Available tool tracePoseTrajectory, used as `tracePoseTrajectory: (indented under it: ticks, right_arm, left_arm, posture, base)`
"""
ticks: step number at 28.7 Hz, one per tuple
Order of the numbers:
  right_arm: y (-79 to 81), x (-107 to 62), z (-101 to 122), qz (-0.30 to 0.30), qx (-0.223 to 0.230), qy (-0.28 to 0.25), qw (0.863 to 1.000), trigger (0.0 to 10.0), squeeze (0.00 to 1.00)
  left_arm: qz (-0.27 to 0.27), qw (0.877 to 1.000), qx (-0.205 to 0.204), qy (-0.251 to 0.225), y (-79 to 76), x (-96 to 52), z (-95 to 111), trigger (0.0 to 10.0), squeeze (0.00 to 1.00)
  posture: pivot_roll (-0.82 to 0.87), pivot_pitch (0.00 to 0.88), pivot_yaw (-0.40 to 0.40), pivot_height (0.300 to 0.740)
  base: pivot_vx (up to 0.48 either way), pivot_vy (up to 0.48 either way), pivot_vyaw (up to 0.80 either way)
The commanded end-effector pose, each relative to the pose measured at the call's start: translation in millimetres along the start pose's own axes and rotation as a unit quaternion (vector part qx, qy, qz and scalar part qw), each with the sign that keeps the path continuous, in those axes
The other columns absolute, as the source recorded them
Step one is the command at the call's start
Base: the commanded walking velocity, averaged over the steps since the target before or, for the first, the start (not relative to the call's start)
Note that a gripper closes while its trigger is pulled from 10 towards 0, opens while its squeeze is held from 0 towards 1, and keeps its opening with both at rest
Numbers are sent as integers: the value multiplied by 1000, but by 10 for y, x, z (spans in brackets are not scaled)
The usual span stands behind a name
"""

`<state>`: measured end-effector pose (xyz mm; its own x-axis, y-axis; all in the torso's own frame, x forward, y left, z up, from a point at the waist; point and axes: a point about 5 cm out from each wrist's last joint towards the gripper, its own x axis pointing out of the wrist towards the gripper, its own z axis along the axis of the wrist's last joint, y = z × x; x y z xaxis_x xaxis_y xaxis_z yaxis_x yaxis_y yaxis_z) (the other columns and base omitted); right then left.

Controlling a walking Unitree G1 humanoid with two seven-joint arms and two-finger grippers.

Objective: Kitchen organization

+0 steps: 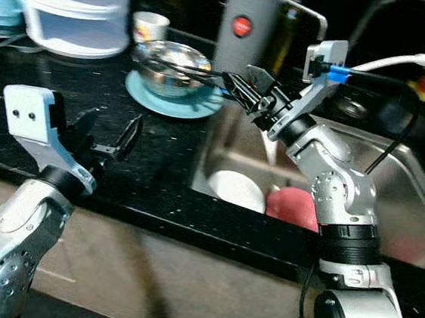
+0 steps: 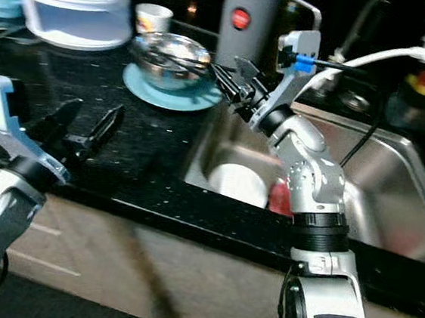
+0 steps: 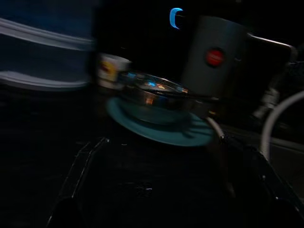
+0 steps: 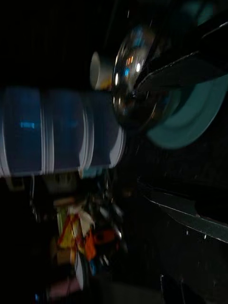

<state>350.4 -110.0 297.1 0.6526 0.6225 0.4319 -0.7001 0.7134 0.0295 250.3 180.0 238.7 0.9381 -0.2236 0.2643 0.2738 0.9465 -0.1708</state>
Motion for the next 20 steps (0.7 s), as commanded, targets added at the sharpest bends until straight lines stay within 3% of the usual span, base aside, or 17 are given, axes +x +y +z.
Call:
tracePoseTrajectory:
  ticks: [1,4,7,11,15,20]
  right_arm:
    - [-2,-9,38,-2,-11,-10,1000,10000,0]
    - [27,22,8,-1,-24,-5,1000,10000,0]
    - [156,166,-103,-2,-128,36,991,10000,0]
    - [225,263,-83,-6,-175,31,984,10000,0]
    - [263,359,-93,0,-274,48,960,10000,0]
    - [292,389,-83,20,-309,52,949,10000,0]
  left_arm:
    - [6,1000,8,2,7,3,-12,10000,0]
    - [11,1000,8,1,12,2,-18,10000,0]
    - [13,1000,7,0,-7,-3,-24,10000,0]
    - [9,1000,8,0,-20,0,-23,10000,0]
    - [-2,1000,22,7,-26,-12,-8,10000,0]
    - [-8,999,36,17,-20,-42,-16,10000,0]
  posture:
    - [194,0,-118,740]
    - [194,0,-118,740]
    - [198,0,-124,740]
    - [200,0,-125,740]
    - [205,0,-131,740]
    - [202,0,-134,740]
  base:
    - [0,0,800]
    - [0,0,788]
    - [0,0,146]
    - [0,0,0]
    - [0,0,0]
    - [0,0,0]
